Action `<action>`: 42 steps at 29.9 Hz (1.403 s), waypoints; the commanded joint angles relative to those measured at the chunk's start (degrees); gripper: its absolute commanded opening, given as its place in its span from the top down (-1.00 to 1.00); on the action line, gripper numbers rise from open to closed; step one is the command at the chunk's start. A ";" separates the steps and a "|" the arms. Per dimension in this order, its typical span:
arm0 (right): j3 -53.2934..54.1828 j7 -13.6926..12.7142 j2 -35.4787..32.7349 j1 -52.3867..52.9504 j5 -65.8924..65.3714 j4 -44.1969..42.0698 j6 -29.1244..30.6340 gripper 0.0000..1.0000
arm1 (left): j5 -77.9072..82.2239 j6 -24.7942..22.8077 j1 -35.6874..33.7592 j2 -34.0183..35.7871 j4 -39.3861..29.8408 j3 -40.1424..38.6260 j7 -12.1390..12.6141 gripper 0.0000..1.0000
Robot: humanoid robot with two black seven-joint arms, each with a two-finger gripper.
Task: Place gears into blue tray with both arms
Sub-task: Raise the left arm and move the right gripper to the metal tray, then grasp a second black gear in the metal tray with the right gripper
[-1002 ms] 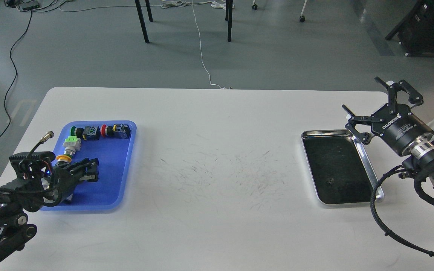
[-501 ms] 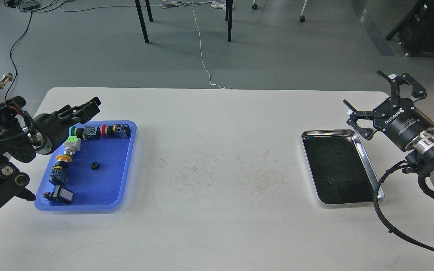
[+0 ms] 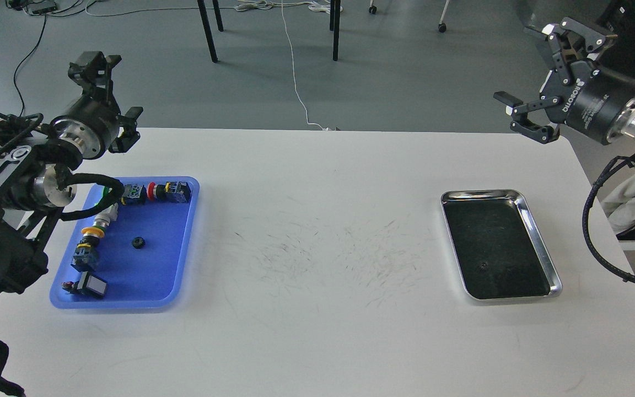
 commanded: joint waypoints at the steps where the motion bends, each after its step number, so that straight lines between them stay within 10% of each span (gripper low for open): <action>1: -13.57 -3.45 -3.74 9.64 -10.64 4.69 0.20 -0.96 | -2.47 -2.53 0.04 -2.74 0.85 -4.64 0.10 -0.98; 13: -39.61 -4.59 -17.90 12.48 -45.72 20.62 2.66 -0.96 | -9.86 -5.16 -1.54 -5.65 5.25 -11.08 0.10 -0.98; 42: -48.41 -4.68 -4.11 7.56 -60.94 9.90 3.19 -0.81 | -8.19 -4.81 -0.93 -5.65 5.25 -8.79 -0.87 -0.98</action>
